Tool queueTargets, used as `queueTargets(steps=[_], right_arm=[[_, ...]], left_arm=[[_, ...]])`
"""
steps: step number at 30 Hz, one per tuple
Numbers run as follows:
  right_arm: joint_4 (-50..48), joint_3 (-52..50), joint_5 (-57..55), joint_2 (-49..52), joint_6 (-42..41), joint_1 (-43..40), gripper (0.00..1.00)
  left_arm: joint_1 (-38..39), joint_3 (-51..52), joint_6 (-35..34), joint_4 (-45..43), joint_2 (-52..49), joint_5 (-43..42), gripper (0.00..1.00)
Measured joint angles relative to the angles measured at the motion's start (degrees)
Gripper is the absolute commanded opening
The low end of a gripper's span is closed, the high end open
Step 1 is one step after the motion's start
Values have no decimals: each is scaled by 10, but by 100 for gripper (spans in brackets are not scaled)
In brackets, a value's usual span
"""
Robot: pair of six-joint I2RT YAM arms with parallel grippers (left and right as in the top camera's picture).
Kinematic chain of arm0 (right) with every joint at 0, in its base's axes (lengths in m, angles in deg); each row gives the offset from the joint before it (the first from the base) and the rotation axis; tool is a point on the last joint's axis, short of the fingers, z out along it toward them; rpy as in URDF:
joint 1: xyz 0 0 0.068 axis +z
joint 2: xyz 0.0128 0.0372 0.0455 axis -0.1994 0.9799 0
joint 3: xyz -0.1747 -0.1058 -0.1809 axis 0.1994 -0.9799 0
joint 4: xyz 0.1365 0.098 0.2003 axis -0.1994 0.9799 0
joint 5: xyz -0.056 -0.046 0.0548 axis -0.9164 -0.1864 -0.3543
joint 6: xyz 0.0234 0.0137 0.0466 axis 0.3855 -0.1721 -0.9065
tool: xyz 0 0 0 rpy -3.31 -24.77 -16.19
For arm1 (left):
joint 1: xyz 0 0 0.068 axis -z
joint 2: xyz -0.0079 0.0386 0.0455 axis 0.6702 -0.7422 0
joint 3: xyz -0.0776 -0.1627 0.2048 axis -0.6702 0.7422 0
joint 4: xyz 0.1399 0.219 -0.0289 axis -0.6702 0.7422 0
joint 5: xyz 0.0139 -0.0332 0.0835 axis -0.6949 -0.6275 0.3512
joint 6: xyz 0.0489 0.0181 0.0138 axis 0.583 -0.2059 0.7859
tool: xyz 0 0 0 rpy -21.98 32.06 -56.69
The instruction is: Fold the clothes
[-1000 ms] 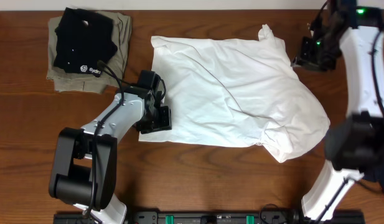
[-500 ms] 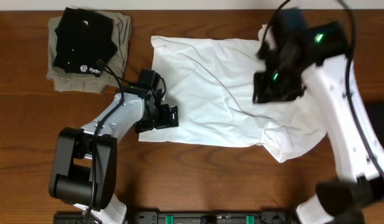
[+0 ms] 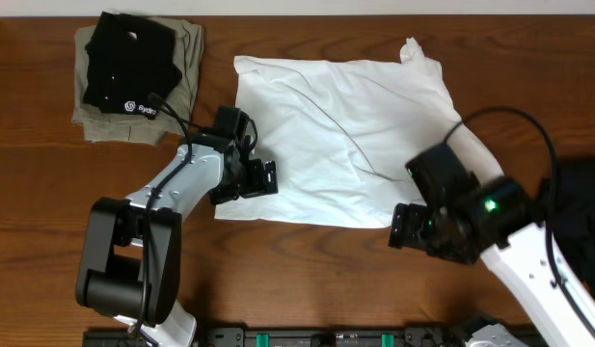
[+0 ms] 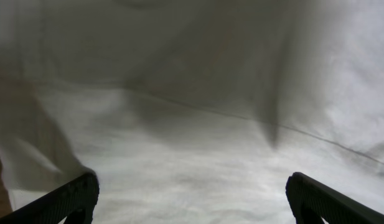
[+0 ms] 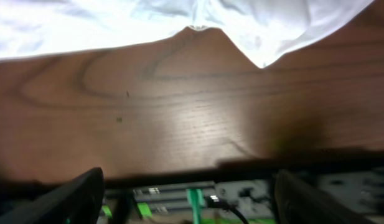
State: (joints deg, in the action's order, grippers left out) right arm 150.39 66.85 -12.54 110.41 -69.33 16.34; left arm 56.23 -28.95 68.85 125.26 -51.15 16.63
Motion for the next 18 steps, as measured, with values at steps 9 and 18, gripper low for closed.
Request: queueTargets(steps=[9,18], right_arm=[[-127,-169,-4,-28,-87,-25,73],[-183,-214,-11,-28,-77,-120,43]], left_arm=[[0,0,-8,1,0,0,98],[0,0,-8,3,0,0,98]])
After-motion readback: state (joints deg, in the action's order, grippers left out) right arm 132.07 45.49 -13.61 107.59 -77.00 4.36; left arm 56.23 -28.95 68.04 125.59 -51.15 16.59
